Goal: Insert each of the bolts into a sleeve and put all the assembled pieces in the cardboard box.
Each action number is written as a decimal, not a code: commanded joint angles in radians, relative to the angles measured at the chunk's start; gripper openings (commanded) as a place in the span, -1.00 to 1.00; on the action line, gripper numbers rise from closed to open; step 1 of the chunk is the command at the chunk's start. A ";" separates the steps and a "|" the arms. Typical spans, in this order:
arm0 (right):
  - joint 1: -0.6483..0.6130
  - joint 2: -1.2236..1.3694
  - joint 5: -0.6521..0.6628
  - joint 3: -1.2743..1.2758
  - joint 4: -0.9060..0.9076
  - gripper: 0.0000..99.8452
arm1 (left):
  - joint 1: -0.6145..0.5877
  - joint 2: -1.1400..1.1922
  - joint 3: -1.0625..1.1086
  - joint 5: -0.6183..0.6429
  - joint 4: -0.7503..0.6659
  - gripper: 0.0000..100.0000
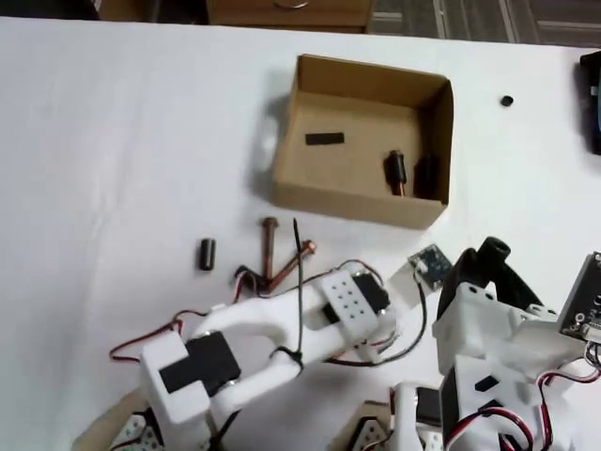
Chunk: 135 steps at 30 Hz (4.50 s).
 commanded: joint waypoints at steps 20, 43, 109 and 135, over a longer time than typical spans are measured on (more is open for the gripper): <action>0.002 -0.001 0.011 0.074 -0.002 -0.96 | -0.133 -0.002 -0.748 0.003 0.640 -0.95; -0.236 -0.001 0.003 0.164 -0.039 -0.96 | -0.267 -0.657 -0.831 0.066 0.809 -0.95; -0.952 -0.539 0.038 1.310 -0.857 -0.96 | -0.473 -1.619 0.605 0.437 0.009 -0.95; -0.960 -0.539 -0.057 1.297 -0.964 -0.96 | -0.542 -1.620 0.680 0.437 -0.091 -0.95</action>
